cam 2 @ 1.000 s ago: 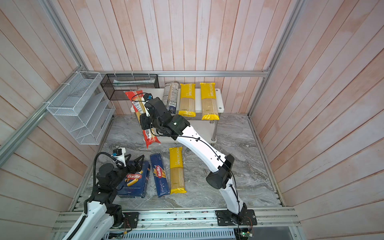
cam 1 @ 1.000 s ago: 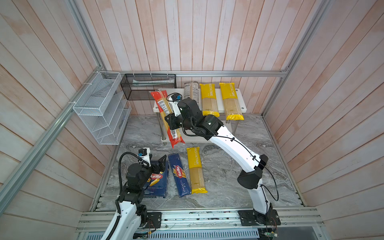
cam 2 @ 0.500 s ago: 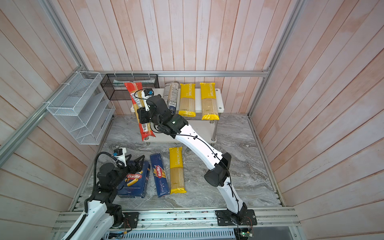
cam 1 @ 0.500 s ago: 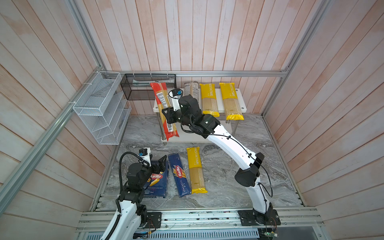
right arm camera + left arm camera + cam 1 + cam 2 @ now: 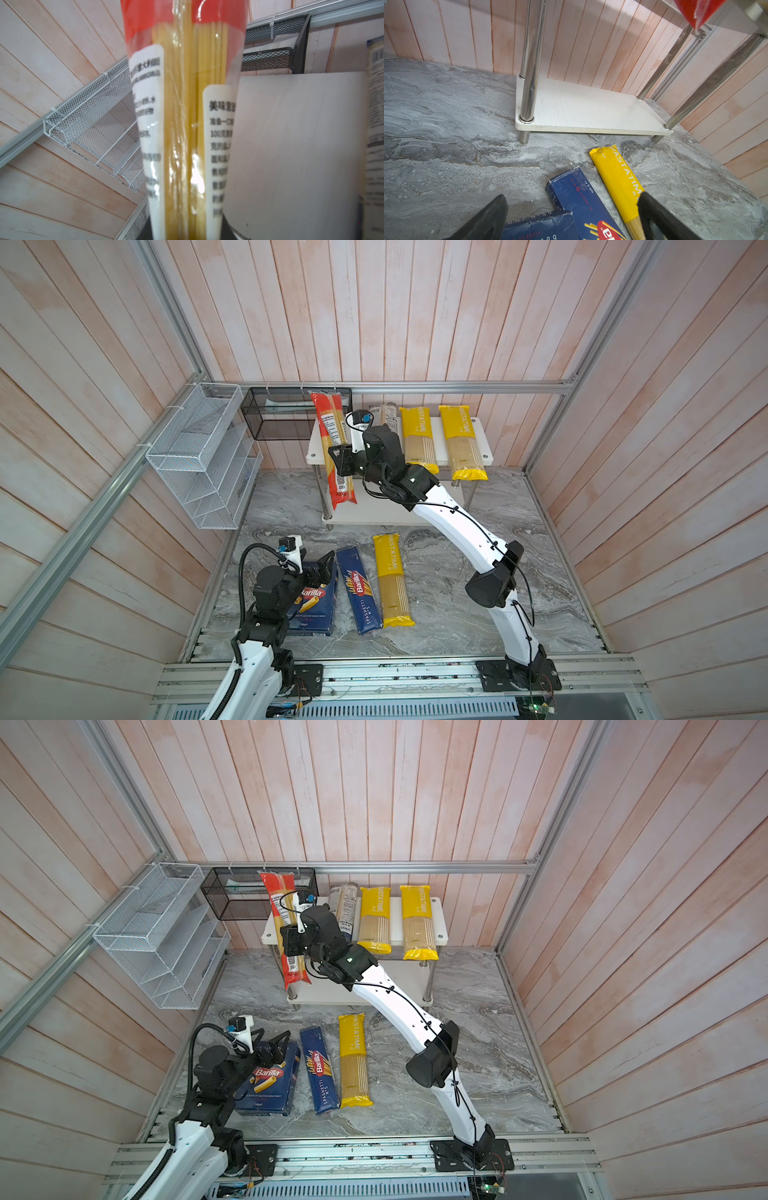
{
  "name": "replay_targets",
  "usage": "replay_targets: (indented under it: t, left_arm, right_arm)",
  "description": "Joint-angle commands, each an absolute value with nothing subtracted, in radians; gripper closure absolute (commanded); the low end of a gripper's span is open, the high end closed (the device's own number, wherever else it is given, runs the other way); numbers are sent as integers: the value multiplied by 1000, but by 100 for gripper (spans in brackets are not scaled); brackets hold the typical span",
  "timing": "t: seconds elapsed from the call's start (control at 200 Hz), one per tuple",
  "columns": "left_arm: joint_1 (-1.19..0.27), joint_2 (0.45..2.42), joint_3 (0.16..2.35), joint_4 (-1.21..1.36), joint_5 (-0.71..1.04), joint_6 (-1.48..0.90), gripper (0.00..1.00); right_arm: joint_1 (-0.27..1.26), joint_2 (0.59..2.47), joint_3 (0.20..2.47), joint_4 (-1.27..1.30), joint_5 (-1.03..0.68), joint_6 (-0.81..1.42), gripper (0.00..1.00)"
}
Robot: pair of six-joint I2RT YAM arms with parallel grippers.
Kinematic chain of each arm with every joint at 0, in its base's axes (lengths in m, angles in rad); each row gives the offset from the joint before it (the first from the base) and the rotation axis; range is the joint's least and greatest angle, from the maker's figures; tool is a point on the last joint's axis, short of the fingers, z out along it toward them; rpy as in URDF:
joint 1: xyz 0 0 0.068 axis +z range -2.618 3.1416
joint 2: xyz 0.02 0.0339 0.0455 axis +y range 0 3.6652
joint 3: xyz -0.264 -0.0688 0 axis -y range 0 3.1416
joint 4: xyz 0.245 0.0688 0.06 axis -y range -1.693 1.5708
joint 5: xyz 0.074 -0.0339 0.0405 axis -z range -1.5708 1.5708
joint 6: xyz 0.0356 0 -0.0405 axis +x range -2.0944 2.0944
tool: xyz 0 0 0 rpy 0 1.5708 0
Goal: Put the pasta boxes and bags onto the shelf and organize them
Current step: 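Lower the red spaghetti pack onto the top shelf beside the clear pack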
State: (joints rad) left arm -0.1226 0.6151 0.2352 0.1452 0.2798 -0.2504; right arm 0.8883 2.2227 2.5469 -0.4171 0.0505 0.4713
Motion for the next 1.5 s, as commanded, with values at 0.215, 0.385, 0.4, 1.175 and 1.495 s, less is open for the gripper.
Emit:
replay_targets:
  t: [0.215, 0.385, 0.4, 1.175, 1.495]
  left_arm:
    - [-118, 608, 232, 160, 294, -234, 0]
    - [-119, 603, 231, 160, 293, -234, 0]
    - [-119, 603, 230, 160, 294, -235, 0]
    - [-118, 612, 233, 160, 292, -234, 0]
    - [-118, 603, 230, 159, 293, -234, 0]
  right_arm:
    - [856, 2237, 2649, -208, 48, 497, 86]
    - [847, 2237, 2650, -203, 58, 498, 86]
    - [845, 2237, 2649, -204, 58, 498, 86]
    - [762, 2283, 2645, -131, 61, 583, 64]
    - [756, 2285, 2642, -136, 76, 598, 59]
